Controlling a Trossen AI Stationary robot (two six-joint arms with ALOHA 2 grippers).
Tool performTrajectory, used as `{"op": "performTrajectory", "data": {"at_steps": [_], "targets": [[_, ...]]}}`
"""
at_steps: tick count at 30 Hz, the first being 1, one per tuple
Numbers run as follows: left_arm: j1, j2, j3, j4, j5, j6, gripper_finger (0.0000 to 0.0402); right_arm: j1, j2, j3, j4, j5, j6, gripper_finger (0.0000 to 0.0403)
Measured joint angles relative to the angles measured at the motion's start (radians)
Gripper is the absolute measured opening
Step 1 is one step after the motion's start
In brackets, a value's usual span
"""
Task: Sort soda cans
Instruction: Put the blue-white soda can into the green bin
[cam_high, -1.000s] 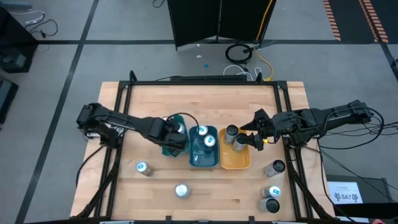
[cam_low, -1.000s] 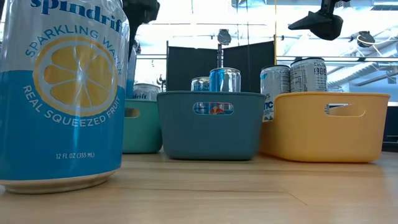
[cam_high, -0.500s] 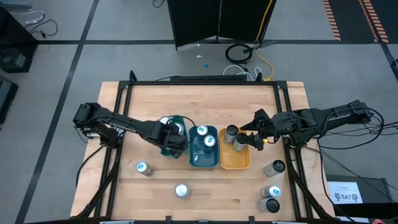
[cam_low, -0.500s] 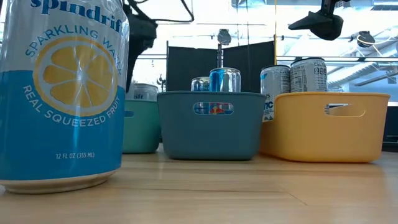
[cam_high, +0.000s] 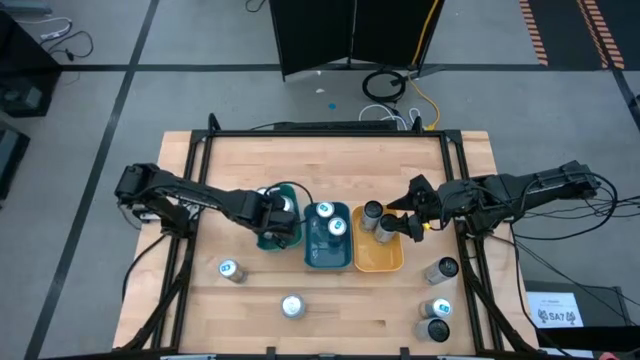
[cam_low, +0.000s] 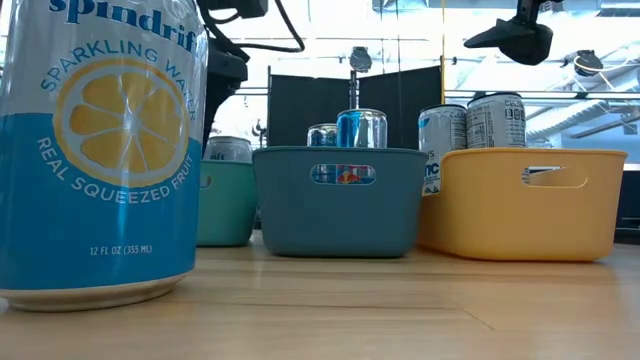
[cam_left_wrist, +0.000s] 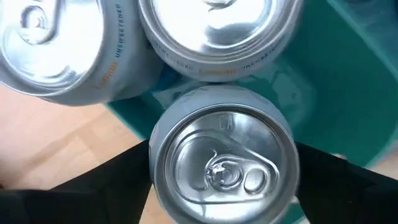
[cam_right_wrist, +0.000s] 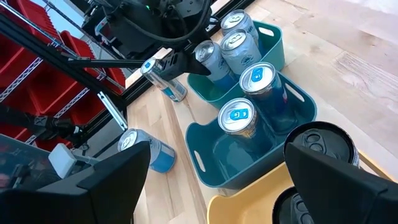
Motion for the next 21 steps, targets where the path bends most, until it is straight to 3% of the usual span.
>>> {"op": "performTrajectory", "data": {"at_steps": [5, 21], "targets": [[0.0, 0.005, -0.006, 0.001, 0.012, -0.001, 0.0362, 0.0, 0.0, 0.0, 0.0, 0.0, 0.0, 0.0364], [0.002, 0.006, -0.004, -0.009, 0.024, -0.002, 0.0368, 0.0, 0.0, 0.0, 0.002, -0.001, 0.049, 0.0364]]}}
